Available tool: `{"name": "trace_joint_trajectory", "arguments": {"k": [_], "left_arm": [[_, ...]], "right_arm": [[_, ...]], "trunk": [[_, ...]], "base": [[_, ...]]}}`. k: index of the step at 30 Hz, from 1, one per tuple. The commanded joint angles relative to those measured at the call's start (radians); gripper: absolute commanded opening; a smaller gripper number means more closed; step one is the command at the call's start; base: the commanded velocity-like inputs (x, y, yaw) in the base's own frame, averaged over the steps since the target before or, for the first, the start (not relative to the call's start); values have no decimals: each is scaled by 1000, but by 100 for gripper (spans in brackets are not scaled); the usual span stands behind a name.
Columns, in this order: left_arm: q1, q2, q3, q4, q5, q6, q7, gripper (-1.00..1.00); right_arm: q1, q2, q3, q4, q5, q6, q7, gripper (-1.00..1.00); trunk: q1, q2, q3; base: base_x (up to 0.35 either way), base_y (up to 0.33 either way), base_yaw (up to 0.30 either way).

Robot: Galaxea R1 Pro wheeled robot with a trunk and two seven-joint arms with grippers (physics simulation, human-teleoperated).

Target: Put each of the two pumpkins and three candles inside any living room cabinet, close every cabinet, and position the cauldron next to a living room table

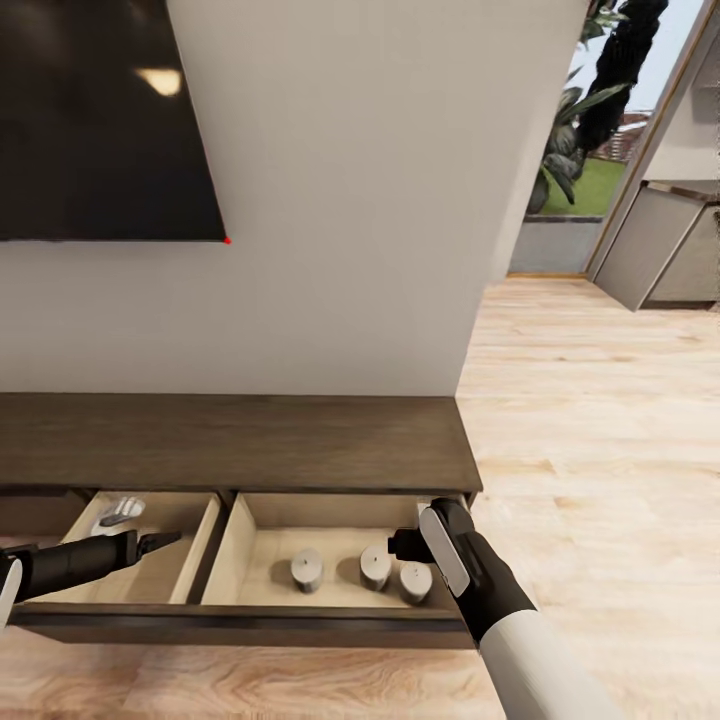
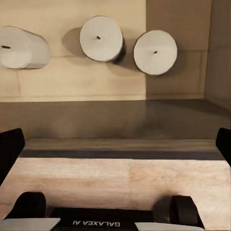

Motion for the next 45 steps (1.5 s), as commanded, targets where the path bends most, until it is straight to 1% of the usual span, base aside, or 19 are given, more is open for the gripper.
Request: {"name": "trace_joint_trajectory", "arguments": {"k": [1,10,37,39,45], "left_arm": [[-1,0,1,0,-2,7,-5,100],[-1,0,1,0,-2,7,-5,100],[-1,-3,-2,-37,0,6,-6,100],[-1,-8,-2,-37,-1,6,-6,100],[-1,-17,-2,-44,-2,6,-6,100]], "right_arm": [[-1,0,1,-1,-10,2,-10,100],[-1,0,1,-1,-10,2,-11,100],[-1,0,1,-1,-10,0,-12,100],[-1,0,1,-1,-10,0,-12,100],[-1,0,1,-1,-10,0,-12,100]], "trunk": [[-5,7,2],[-39,70,31],[-39,70,31],[-39,70,31],[-16,28,12]], "base": [[-317,0,0],[-337,0,0],[-341,0,0],[-306,0,0],[-225,0,0]]}}
